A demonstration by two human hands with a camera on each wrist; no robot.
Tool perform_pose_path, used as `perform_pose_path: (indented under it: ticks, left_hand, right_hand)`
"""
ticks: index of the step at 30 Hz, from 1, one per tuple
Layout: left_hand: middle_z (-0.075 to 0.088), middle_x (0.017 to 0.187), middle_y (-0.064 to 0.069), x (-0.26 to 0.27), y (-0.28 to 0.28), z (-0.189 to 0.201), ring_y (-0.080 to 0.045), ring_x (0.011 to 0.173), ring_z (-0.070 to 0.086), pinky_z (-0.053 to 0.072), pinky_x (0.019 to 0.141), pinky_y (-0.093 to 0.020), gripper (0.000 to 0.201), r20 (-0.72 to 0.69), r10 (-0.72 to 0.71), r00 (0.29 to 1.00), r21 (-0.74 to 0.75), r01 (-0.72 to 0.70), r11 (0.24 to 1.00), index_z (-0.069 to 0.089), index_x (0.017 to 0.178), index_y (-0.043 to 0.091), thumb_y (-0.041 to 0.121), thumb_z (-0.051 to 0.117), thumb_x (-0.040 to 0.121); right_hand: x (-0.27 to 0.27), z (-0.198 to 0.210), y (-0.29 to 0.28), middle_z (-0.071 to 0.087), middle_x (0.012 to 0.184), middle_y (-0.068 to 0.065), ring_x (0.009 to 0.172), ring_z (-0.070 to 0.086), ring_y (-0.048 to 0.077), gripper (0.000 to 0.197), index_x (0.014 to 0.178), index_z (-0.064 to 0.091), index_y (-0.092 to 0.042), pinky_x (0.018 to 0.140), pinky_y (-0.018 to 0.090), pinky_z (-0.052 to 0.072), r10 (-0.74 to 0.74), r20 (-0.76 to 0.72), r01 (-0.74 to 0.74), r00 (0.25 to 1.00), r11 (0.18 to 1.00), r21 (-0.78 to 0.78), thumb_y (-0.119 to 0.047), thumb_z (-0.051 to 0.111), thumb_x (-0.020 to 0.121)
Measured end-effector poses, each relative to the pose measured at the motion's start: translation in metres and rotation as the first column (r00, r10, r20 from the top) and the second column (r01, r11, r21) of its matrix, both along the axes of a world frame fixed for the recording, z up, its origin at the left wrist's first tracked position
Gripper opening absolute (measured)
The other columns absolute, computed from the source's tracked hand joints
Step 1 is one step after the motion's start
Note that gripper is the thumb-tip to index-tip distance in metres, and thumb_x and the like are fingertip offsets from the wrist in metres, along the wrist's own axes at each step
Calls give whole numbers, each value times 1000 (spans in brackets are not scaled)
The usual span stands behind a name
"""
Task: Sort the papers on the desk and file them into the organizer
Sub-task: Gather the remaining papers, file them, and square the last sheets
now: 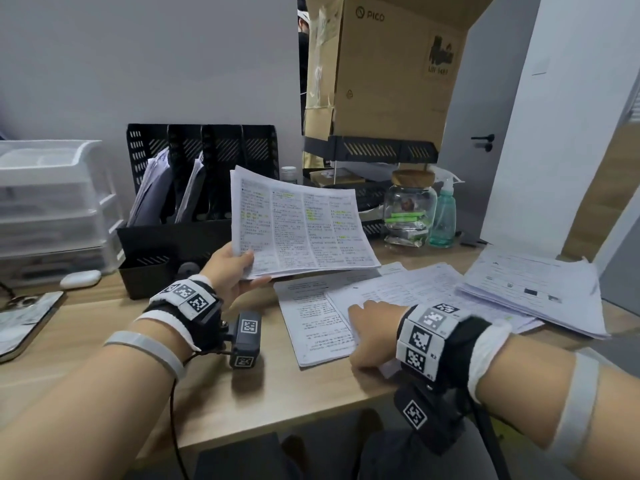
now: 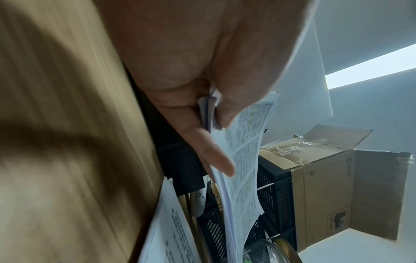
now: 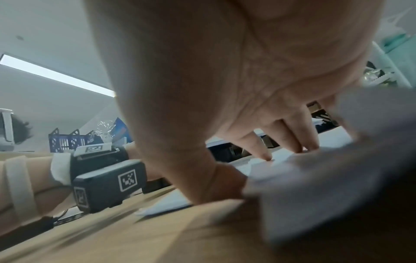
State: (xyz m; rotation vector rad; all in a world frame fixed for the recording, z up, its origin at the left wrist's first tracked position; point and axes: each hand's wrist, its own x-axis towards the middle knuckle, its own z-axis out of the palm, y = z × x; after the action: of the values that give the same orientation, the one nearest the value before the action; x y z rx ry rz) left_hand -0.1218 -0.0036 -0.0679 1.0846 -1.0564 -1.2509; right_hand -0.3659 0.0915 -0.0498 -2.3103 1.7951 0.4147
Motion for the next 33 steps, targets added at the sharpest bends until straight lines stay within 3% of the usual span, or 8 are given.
perform_pose_path:
  ticks: [4,9,13,16,18,24,28,33]
  left_hand:
    - [72,116,-10,3,3,-14,-24,97,72,62,57,-26,27,-17,-20,1000,5,20,1000,55,132,13,11,43,108]
    - [74,119,-11,-4,7,-21,-31,106,74,66,74,-38,30,-117,-196,974,99,208,973,61,124,17,5,39,107]
    - [72,122,-19,-14,7,-27,-39,110,71,64,79,-46,36,-128,-290,949,183,310,933,58,129,12,-3,34,106]
    - [73,119,-20,-17,5,-29,-36,102,75,65,74,-42,35,-98,-292,952,202,306,931,58,126,9,-5,34,105]
    - [70,127,-20,-15,3,-32,-35,106,73,64,78,-42,34,-83,-289,954,198,300,933,56,130,8,-4,35,105]
    - [63,135,-20,-12,4,-34,-36,115,65,65,79,-40,38,-73,-269,960,168,278,946,50,139,8,-2,33,107]
    - [63,136,-19,-10,5,-35,-39,117,65,59,92,-51,38,-125,-261,957,144,278,950,51,136,14,0,30,108]
    - [62,138,-18,-8,3,-36,-42,119,64,64,79,-47,47,-328,-180,927,144,238,961,47,146,20,0,29,108]
  right_hand:
    - [-6,5,-4,64,87,4,73,58,18,25,98,60,-12,53,26,41,-19,11,19,1000,999,-31,-34,62,85]
    - [-14,1,-9,65,83,3,85,68,23,21,92,64,-10,67,31,53,-14,-69,14,997,1000,3,-25,69,78]
    - [-23,7,-14,56,71,-1,66,55,18,27,69,52,-17,62,30,45,-106,-27,107,994,994,29,-38,65,82]
    - [-36,14,-15,69,111,14,100,67,32,56,110,64,-4,89,43,53,-113,-47,117,992,990,77,-48,66,75]
    - [-42,19,-11,58,138,16,124,57,36,85,140,48,-9,105,50,47,-87,-109,98,990,991,96,-49,71,68]
    - [-42,8,-5,63,120,8,98,60,25,53,127,48,-16,79,35,51,-45,-148,50,988,998,30,-32,70,81]
    - [-54,13,-14,61,132,11,113,60,28,39,134,54,-12,84,33,47,-120,-53,116,991,991,-73,-11,46,96]
    - [-92,43,-24,63,104,10,96,59,30,27,86,60,-22,74,31,43,-223,196,275,955,915,-295,-6,41,97]
